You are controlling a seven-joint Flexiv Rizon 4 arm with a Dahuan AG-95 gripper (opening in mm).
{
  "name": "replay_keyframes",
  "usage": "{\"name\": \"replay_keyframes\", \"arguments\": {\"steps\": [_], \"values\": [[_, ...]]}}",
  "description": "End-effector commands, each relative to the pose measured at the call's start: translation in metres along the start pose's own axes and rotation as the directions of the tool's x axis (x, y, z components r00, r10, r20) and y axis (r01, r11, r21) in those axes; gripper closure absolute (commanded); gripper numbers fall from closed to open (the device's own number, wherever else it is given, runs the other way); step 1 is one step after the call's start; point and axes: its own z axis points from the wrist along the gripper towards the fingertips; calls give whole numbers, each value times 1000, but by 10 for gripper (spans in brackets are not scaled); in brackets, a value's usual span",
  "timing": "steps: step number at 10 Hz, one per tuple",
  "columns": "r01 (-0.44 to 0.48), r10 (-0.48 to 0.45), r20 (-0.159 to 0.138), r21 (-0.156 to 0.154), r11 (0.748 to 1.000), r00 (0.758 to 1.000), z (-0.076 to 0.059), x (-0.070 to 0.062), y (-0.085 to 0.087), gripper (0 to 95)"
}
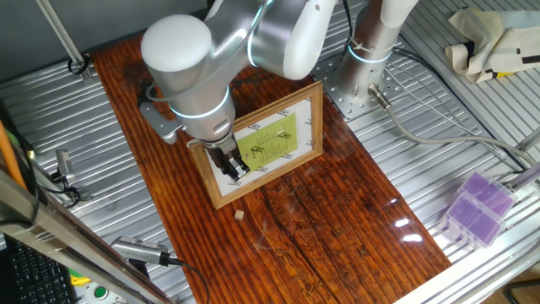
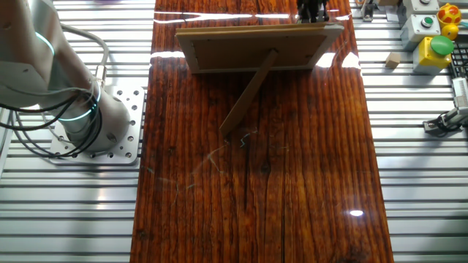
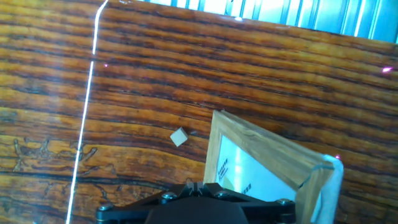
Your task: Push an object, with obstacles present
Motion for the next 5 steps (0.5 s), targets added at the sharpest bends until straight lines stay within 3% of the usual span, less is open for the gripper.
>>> {"name": "replay_keyframes", "arguments": {"steps": [1,3,5], "values": [[-6,6,-2,-2,1000,1000,0,0,0,950],[-14,14,-32,-5,1000,999,0,0,0,950],[-3,3,-41,-6,1000,999,0,0,0,950]]}}
